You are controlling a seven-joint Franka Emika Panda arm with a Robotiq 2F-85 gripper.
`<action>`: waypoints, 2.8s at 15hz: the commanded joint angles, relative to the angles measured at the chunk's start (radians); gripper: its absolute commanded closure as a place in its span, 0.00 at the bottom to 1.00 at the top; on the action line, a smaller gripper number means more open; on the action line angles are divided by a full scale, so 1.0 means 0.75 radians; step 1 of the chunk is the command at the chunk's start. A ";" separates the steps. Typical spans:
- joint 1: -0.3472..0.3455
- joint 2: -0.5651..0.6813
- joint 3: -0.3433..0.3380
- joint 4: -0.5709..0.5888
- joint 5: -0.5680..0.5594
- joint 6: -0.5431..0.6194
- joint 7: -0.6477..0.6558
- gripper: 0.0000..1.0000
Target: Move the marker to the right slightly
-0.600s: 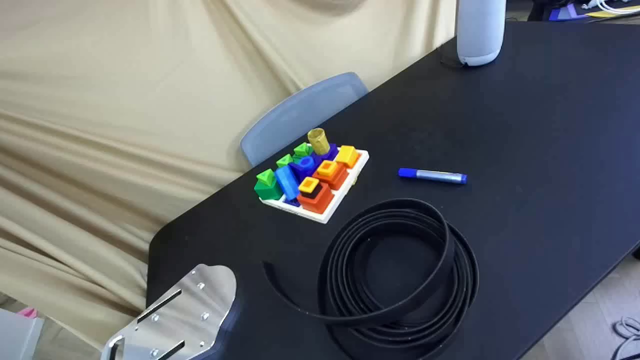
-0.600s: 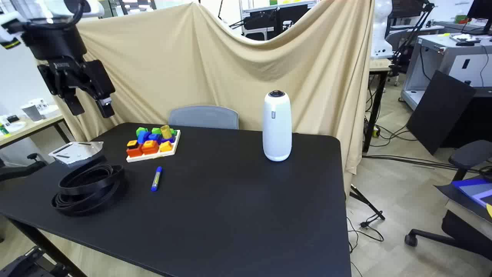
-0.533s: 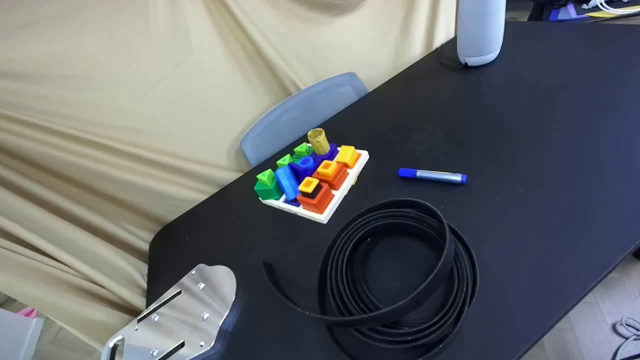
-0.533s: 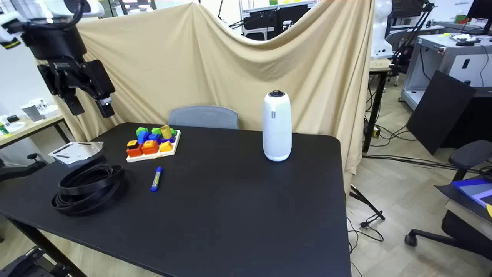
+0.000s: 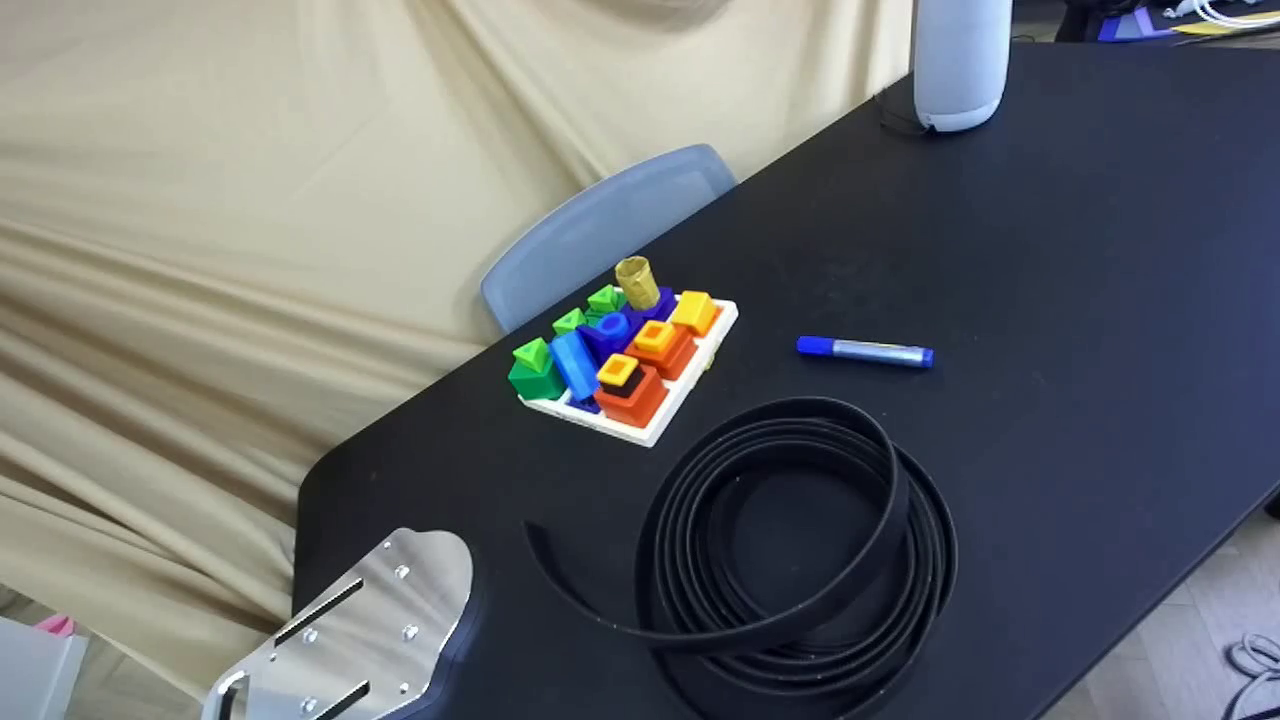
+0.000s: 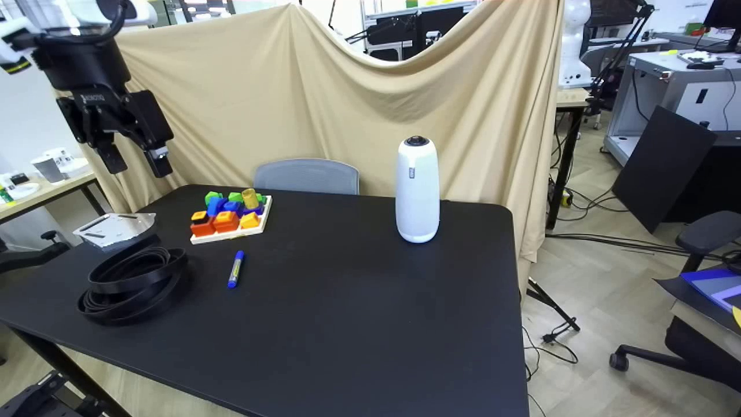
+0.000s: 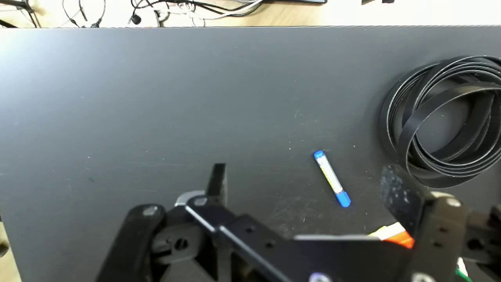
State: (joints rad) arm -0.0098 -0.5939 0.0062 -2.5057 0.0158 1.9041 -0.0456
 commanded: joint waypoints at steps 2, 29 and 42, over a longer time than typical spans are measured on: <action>0.009 0.001 -0.008 0.003 -0.005 -0.003 0.005 0.00; 0.137 0.864 0.092 0.168 -0.070 0.704 -0.492 0.00; 0.164 1.318 0.117 0.279 -0.366 1.179 -0.454 0.00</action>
State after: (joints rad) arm 0.1005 0.3329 0.1032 -2.3441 -0.2128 2.7592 -0.4414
